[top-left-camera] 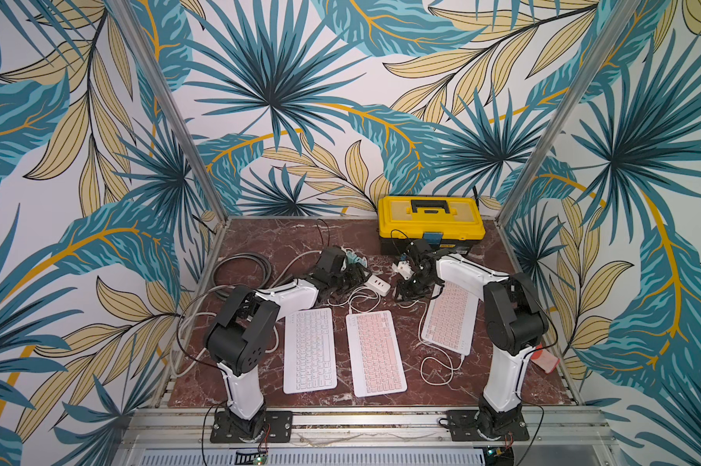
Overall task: Unplug the wireless keyboard
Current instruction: Pick up the plug from the center of the board.
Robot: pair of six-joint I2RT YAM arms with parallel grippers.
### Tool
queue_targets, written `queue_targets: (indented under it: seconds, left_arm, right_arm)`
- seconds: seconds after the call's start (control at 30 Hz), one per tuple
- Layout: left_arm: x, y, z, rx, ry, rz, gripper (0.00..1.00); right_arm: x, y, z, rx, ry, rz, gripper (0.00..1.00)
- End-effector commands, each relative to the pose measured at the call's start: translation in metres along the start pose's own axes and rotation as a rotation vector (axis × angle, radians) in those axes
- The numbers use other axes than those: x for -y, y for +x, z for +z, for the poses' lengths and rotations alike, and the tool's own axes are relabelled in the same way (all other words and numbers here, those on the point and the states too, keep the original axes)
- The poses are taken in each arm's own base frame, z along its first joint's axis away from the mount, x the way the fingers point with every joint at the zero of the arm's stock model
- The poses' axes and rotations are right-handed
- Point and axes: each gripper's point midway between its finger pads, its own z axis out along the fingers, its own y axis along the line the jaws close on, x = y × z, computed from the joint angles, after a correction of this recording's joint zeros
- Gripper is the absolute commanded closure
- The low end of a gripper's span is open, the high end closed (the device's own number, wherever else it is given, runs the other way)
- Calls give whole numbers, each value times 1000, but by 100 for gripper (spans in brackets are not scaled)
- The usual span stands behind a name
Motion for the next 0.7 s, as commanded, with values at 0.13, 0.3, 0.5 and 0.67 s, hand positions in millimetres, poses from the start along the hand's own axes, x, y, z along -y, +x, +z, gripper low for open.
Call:
queue_targets:
  seconds: [0.13, 0.3, 0.5, 0.67]
  left_arm:
    - [43, 7, -10, -45, 116, 165, 36]
    - [84, -1, -24, -46, 228, 277, 34]
    - [118, -1, -40, -82, 360, 410, 33]
    - [134, -4, -62, -110, 465, 470, 33]
  right_arm:
    - [-41, -26, -50, 141, -220, -56, 86]
    - [-71, -40, -86, 223, -409, -117, 87]
    - [-93, -43, -118, 284, -586, -189, 87]
    - [-102, -38, -136, 309, -691, -237, 88]
